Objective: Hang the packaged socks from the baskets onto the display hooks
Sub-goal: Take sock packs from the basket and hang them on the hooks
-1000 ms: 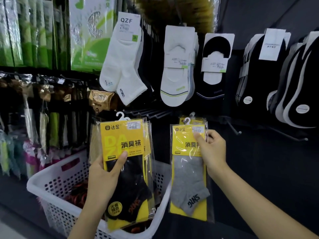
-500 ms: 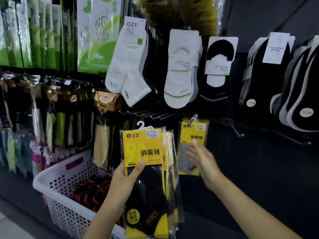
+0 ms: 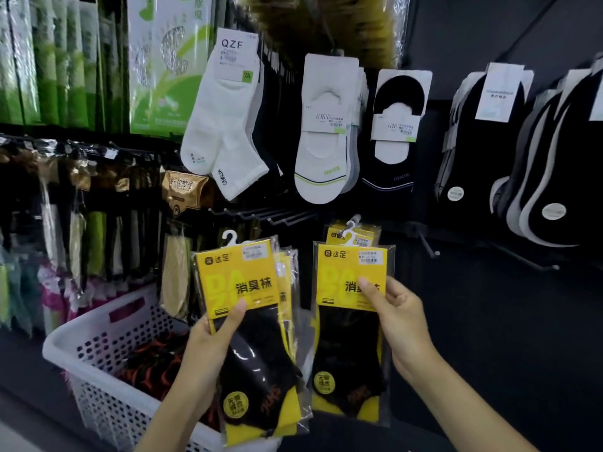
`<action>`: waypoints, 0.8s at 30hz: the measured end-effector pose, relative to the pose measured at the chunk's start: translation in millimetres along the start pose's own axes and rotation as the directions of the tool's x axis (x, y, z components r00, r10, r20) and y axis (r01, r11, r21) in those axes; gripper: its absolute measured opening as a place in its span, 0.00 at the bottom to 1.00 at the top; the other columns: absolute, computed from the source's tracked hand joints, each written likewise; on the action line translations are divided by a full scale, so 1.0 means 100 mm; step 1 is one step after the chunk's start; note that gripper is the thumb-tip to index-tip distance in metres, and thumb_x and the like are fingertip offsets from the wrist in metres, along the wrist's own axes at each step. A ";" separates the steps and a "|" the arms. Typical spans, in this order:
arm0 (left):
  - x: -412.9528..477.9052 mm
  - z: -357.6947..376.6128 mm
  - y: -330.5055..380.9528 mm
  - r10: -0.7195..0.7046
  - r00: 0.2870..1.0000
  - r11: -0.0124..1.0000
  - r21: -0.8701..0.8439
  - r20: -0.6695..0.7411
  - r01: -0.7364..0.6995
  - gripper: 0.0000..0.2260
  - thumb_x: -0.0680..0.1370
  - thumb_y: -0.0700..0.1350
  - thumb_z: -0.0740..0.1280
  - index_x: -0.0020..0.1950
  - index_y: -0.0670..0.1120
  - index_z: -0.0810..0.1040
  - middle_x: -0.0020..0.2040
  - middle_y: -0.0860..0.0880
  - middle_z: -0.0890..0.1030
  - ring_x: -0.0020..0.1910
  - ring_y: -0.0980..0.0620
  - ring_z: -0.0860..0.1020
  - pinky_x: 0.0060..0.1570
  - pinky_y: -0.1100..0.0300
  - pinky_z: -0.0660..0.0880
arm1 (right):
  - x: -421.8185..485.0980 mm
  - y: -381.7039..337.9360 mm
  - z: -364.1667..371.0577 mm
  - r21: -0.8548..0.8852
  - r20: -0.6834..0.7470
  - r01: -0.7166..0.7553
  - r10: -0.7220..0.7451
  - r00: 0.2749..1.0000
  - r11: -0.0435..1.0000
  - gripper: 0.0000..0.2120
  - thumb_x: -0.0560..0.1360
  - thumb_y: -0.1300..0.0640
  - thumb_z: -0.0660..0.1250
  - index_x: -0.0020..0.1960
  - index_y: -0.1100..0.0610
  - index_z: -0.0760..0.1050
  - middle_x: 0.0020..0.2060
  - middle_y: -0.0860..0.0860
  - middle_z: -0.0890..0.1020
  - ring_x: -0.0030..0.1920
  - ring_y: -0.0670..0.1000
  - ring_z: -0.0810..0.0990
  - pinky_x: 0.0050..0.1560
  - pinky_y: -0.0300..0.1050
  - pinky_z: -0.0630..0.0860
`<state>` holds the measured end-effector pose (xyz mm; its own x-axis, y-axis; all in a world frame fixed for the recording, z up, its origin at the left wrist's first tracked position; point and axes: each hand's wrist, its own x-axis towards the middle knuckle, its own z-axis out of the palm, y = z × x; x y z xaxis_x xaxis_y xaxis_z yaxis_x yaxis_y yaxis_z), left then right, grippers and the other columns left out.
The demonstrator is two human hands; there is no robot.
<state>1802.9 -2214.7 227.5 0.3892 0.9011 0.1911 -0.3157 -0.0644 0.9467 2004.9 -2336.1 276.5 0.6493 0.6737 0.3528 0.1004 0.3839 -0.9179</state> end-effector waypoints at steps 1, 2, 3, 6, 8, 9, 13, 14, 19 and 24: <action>0.01 -0.03 0.01 0.015 1.000 1.000 -0.005 -0.021 -0.015 0.13 0.66 0.60 0.70 0.49 0.64 0.81 0.54 0.61 0.83 0.56 0.62 0.79 0.63 0.54 0.68 | 0.03 -0.02 -0.01 -0.024 -0.016 0.016 -0.017 1.000 1.000 0.08 0.75 0.58 0.68 0.53 0.54 0.80 0.45 0.49 0.86 0.45 0.46 0.85 0.40 0.33 0.80; 0.02 -0.05 0.01 0.026 0.999 1.000 -0.011 -0.040 -0.026 0.13 0.66 0.60 0.70 0.49 0.64 0.81 0.54 0.61 0.83 0.56 0.62 0.79 0.63 0.54 0.68 | 0.07 -0.02 -0.02 -0.047 -0.028 0.024 -0.025 0.999 0.999 0.07 0.75 0.58 0.68 0.53 0.53 0.80 0.44 0.48 0.87 0.45 0.46 0.85 0.40 0.34 0.80; 0.02 -0.07 0.02 0.031 0.998 0.999 -0.019 -0.051 -0.032 0.14 0.65 0.61 0.71 0.50 0.64 0.81 0.54 0.62 0.83 0.56 0.62 0.78 0.64 0.54 0.68 | 0.11 -0.02 -0.02 -0.061 -0.037 0.024 -0.026 0.999 0.998 0.07 0.75 0.58 0.68 0.52 0.53 0.81 0.44 0.48 0.87 0.44 0.46 0.85 0.39 0.34 0.80; 0.03 -0.10 0.02 0.047 0.998 0.999 -0.022 -0.047 -0.048 0.17 0.65 0.62 0.70 0.53 0.63 0.79 0.55 0.63 0.82 0.58 0.62 0.77 0.64 0.54 0.67 | 0.21 0.02 0.02 -0.086 -0.058 -0.002 -0.003 0.998 0.996 0.05 0.76 0.59 0.68 0.49 0.53 0.81 0.42 0.48 0.87 0.43 0.45 0.85 0.37 0.33 0.79; 0.05 -0.10 0.01 0.062 0.996 0.998 -0.019 -0.067 -0.063 0.18 0.65 0.62 0.70 0.53 0.63 0.78 0.54 0.64 0.82 0.58 0.63 0.76 0.63 0.56 0.66 | 0.27 0.07 0.06 -0.151 -0.073 -0.016 0.005 0.997 0.988 0.05 0.76 0.58 0.68 0.50 0.54 0.81 0.43 0.47 0.86 0.43 0.44 0.85 0.39 0.32 0.79; 0.06 -0.10 0.01 0.069 0.995 0.997 -0.019 -0.077 -0.071 0.18 0.65 0.62 0.70 0.53 0.62 0.78 0.54 0.64 0.82 0.57 0.64 0.76 0.62 0.58 0.65 | 0.31 0.10 0.09 -0.189 -0.085 -0.028 0.012 0.996 0.982 0.05 0.76 0.57 0.68 0.49 0.55 0.82 0.43 0.48 0.86 0.45 0.45 0.85 0.43 0.35 0.80; 0.09 -0.09 0.01 0.088 0.993 0.996 -0.014 -0.078 -0.089 0.17 0.66 0.60 0.69 0.54 0.60 0.78 0.53 0.63 0.82 0.55 0.65 0.77 0.59 0.60 0.66 | 0.54 0.22 0.14 -0.209 -0.188 -0.121 0.082 0.979 0.970 0.14 0.75 0.55 0.69 0.50 0.66 0.78 0.50 0.63 0.82 0.53 0.63 0.80 0.57 0.58 0.78; 0.10 -0.10 0.01 0.094 0.993 0.995 -0.005 -0.077 -0.095 0.17 0.67 0.59 0.69 0.55 0.59 0.79 0.53 0.62 0.82 0.56 0.64 0.77 0.59 0.59 0.67 | 0.60 0.24 0.14 -0.207 -0.207 -0.138 0.095 0.974 0.969 0.12 0.75 0.54 0.69 0.48 0.65 0.79 0.50 0.63 0.82 0.53 0.62 0.80 0.56 0.55 0.78; 0.07 -0.10 0.04 0.095 0.994 0.995 0.021 -0.050 -0.094 0.08 0.70 0.56 0.69 0.48 0.62 0.82 0.50 0.60 0.84 0.50 0.62 0.81 0.51 0.61 0.73 | 0.81 0.37 0.10 -0.145 -0.309 -0.244 0.191 0.932 0.959 0.11 0.77 0.51 0.67 0.55 0.57 0.78 0.55 0.54 0.81 0.57 0.54 0.78 0.62 0.50 0.74; 0.04 -0.07 0.00 0.050 0.999 0.999 -0.003 -0.017 -0.050 0.06 0.71 0.55 0.69 0.47 0.62 0.81 0.47 0.65 0.83 0.45 0.70 0.80 0.45 0.64 0.71 | 0.54 0.34 0.13 -0.151 -0.453 -0.173 0.087 0.887 0.973 0.18 0.78 0.51 0.65 0.65 0.56 0.70 0.63 0.55 0.74 0.61 0.52 0.75 0.61 0.47 0.73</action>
<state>1798.4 -2207.9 226.7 0.3582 0.9039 0.2336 -0.3378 -0.1078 0.9350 2033.6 -2278.8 266.3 0.9263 0.3452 0.1508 0.0997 0.1616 -0.9818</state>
